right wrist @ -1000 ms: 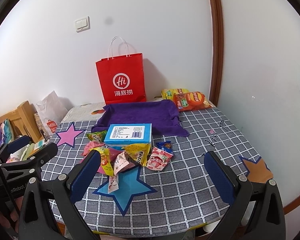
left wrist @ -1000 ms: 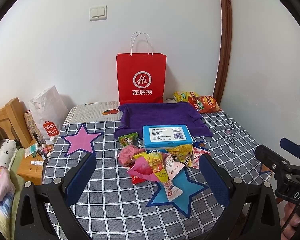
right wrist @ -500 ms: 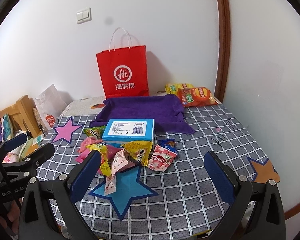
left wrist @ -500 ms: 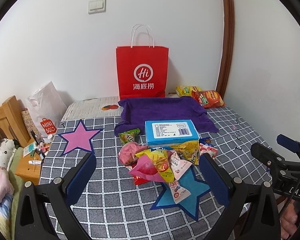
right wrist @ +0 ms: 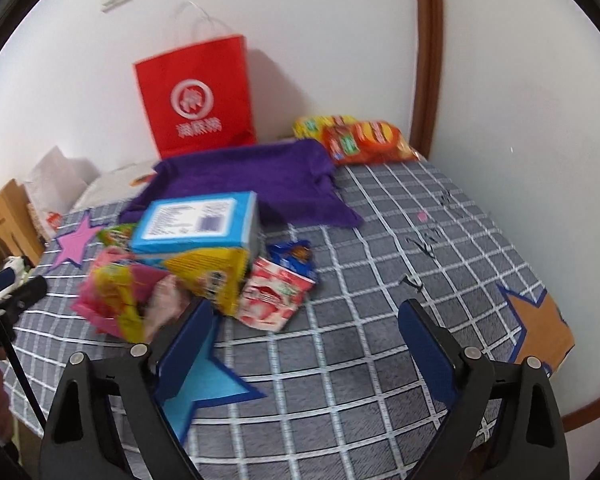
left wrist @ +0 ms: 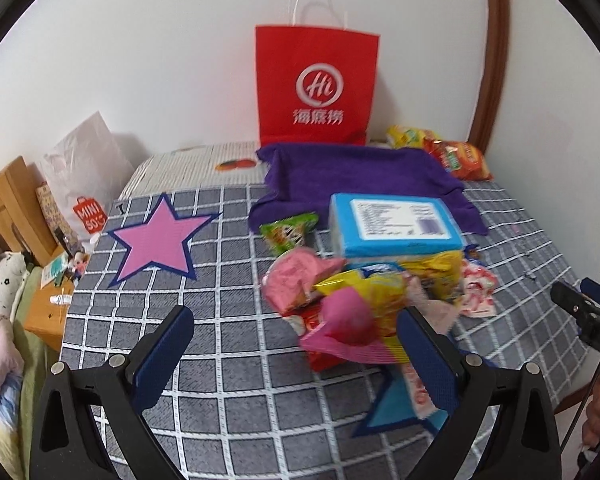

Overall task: Organize snacks
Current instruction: 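Grasp the red-white strawberry candy bag with the right gripper while the left grasps the pink candy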

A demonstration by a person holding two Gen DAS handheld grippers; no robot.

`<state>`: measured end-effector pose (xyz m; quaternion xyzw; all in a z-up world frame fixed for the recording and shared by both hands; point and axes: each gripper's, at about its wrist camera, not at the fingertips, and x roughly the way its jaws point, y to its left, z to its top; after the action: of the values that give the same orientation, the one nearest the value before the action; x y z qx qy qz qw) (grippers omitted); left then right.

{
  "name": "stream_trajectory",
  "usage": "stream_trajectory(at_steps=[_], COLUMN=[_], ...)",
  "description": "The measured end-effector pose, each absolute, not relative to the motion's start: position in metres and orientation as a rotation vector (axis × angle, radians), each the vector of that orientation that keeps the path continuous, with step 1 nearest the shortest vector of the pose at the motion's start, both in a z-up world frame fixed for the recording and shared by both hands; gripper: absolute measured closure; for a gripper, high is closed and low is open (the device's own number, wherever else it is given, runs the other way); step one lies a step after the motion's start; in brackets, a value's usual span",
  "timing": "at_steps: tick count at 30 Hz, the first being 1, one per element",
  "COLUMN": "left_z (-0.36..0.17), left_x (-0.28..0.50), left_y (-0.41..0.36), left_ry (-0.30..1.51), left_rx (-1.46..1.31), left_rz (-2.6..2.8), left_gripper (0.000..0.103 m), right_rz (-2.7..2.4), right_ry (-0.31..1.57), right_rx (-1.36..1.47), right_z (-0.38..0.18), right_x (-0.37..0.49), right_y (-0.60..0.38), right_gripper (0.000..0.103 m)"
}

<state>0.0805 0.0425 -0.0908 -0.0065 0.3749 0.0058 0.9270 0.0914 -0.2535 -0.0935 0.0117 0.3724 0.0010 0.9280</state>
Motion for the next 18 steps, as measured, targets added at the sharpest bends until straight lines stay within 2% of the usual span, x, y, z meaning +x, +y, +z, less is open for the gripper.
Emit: stream_trajectory(at_steps=[3,14,18], left_z=[-0.103,-0.135,-0.141], left_x=[0.092,0.113,0.114], left_y=[0.051,0.078,0.091], left_ry=[0.791,0.867,0.878], left_rx=[-0.027,-0.073,-0.09], left_rz=[0.021,0.059,0.079], left_gripper=[0.002,0.002,0.002], right_rz=[-0.008,0.036,0.043], right_ry=[0.81,0.933,0.964], right_rx=[0.056,0.14,0.189], right_z=[-0.113,-0.164,-0.178], right_x=[0.107,0.162,0.177], right_y=[-0.264,-0.248,-0.243], right_gripper=[0.015,0.015,0.02])
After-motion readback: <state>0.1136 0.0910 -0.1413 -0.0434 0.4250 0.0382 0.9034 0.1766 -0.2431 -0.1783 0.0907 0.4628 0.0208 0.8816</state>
